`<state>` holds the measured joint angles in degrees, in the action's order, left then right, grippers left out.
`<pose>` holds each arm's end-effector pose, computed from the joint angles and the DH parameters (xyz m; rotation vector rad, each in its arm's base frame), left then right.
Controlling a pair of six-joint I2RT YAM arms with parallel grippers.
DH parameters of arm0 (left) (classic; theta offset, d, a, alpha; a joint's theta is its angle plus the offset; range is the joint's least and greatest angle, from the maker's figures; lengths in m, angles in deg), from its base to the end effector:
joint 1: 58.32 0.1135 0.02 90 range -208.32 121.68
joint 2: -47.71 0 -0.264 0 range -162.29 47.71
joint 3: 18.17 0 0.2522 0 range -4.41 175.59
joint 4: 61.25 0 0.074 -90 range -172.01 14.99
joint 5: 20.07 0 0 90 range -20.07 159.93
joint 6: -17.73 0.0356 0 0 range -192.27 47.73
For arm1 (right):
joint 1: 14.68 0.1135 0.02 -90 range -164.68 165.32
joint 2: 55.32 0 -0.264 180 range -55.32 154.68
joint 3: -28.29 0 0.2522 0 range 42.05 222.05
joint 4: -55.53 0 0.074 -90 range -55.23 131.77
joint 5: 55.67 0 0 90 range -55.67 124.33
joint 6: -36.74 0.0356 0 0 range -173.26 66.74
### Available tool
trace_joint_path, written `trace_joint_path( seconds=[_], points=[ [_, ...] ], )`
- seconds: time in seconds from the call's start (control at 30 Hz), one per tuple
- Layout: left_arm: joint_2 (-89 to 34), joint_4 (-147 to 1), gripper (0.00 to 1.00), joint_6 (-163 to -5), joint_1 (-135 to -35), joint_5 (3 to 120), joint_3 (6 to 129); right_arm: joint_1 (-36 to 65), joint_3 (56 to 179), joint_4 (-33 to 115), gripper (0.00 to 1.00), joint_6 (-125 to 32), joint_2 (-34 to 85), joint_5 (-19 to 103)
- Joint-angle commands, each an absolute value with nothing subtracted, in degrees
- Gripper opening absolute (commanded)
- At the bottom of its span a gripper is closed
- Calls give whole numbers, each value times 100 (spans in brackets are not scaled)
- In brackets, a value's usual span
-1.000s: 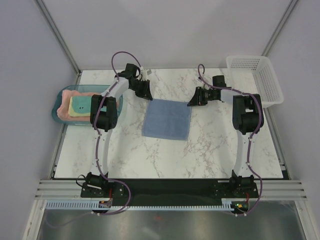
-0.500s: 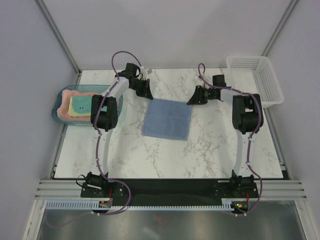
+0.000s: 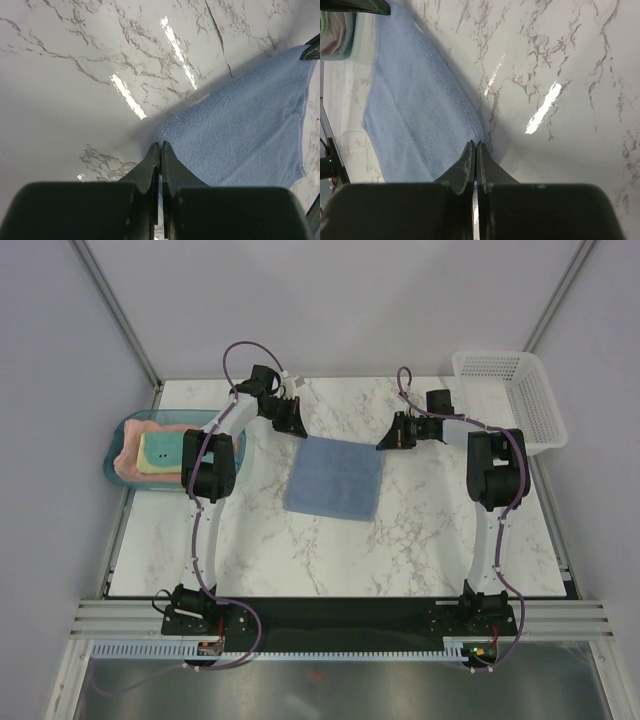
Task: Fold and stack the towels
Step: Fold the towel
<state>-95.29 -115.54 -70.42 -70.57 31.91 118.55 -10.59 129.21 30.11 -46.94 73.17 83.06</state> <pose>0.5149 -0.1342 0.1559 0.5402 2.4943 -0.9326 0.4635 0.0600 0.1256 -0.3103 2.3555 1.1308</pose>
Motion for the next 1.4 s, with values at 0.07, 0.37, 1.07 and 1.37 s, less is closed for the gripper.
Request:
trace_joint_path(
  seconds=[0.07,0.37,1.07,1.37],
  points=[
    [-9072,-11403,2,-7042,-7054,2985,11847,-1073,12705,3219,0,-4860,6563,8337],
    [-8308,-11219,2,-6963,-7062,3011,11003,-915,12239,3254,0,-4904,5913,8311],
    [-5838,-10024,2,-7016,-7212,3714,7567,-343,10261,3298,0,-4887,3979,7775],
    [-5170,-9971,2,-7130,-7256,3741,6881,-194,9936,3263,0,-4764,3521,7476]
  ],
)
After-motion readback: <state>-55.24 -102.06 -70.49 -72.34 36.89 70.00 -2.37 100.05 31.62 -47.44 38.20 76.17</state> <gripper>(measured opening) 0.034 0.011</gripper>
